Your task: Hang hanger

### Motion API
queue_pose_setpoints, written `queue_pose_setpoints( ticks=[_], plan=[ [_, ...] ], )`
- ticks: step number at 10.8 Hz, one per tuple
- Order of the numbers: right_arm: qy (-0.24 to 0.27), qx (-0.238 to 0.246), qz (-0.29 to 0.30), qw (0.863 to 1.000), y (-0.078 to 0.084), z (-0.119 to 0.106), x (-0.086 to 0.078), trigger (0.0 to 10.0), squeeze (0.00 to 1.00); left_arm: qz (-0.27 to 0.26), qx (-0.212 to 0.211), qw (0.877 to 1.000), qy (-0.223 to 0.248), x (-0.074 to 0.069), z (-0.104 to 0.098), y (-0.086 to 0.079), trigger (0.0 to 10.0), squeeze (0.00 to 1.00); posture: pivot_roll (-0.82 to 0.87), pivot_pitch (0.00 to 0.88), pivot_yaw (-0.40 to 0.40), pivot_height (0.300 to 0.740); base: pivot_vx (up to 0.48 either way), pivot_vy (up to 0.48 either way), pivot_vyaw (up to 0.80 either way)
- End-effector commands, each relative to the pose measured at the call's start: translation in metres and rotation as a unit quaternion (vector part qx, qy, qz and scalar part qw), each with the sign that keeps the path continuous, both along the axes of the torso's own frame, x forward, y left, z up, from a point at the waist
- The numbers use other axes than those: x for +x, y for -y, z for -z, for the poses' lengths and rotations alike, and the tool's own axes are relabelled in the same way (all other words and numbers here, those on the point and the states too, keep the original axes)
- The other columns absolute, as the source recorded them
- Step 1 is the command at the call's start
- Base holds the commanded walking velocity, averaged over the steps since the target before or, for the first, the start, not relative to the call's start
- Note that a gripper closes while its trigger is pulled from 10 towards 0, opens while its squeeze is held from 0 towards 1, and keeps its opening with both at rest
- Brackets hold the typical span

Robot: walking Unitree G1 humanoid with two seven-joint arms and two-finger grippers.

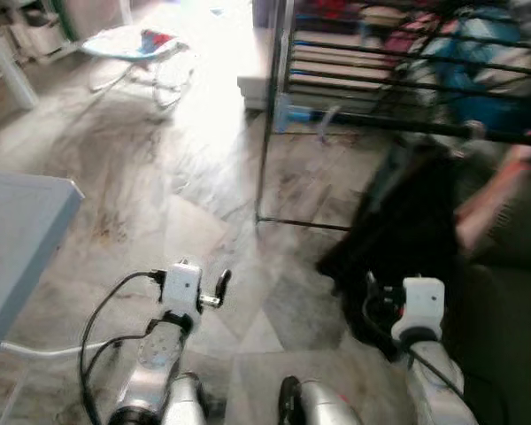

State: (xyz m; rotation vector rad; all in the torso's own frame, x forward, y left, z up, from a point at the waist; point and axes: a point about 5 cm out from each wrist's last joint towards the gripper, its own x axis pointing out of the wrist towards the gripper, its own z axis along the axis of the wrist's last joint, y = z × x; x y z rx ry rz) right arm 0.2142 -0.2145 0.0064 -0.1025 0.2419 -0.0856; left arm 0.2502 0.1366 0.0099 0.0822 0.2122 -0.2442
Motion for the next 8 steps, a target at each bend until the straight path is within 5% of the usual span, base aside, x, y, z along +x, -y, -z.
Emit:
queue_pose_setpoints(
  ticks=[1, 8],
  plan=[
    [0.001, -0.006, -0.003, 1.000, 0.002, -0.002, 0.004, 10.0, 1.00, 0.000, 0.003, 1.000, -0.008, -0.003, 0.003, -0.001, 10.0, 0.00, -0.07, 0.070, -0.042, 0.740, -0.240, 0.000, 0.00],
    [-0.013, 0.004, -0.013, 1.000, -0.006, 0.007, 0.003, 10.0, 0.68, 0.012, 0.029, 0.999, -0.020, -0.011, 0.007, -0.015, 10.0, 0.00, -0.05, 0.028, -0.019, 0.740, -0.142, 0.000, 0.00]
  ],
)
